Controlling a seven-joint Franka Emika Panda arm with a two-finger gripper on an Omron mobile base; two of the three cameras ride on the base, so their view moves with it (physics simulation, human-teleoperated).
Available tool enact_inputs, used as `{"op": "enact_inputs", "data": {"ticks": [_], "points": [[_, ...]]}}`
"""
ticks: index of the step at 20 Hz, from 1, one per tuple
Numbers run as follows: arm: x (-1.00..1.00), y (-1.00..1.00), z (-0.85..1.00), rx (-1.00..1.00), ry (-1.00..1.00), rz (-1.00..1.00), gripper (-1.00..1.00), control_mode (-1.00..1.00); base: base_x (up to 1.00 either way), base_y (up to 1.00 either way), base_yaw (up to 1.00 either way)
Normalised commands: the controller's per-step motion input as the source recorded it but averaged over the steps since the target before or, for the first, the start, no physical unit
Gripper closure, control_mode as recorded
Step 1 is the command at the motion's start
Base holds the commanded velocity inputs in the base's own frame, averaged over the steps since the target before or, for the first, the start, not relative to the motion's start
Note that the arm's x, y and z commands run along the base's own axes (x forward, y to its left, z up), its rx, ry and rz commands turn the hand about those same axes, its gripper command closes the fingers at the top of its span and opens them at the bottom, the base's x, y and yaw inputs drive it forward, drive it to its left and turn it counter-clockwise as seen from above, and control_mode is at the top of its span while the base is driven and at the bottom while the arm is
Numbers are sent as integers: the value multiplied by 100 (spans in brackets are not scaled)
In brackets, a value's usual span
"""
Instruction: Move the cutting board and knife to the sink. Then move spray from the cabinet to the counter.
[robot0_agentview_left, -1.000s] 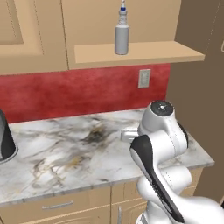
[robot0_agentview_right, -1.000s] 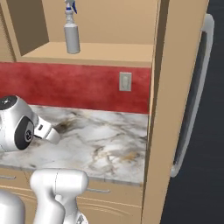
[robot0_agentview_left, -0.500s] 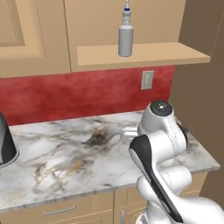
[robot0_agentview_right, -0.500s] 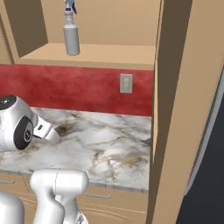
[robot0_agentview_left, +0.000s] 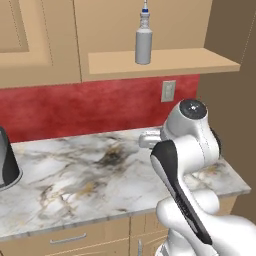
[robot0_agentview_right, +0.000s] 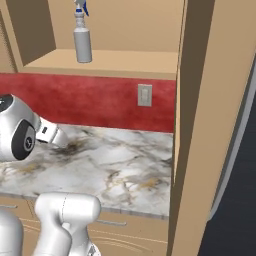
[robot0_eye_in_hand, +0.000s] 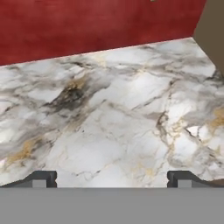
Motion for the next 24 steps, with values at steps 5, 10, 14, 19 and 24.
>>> {"op": "enact_inputs", "data": {"ticks": [5,10,14,19,24], "points": [[-30,0,100,-16,-22,32,-100,-100,0,0,0],[-68,-2,100,-18,-26,26,-100,-100,0,0,0],[-58,-5,100,-5,-34,9,-100,-100,0,0,0],[-30,-22,100,5,-40,0,-100,-100,0,0,0],[-7,-27,87,11,-26,0,-100,-100,0,0,0]]}}
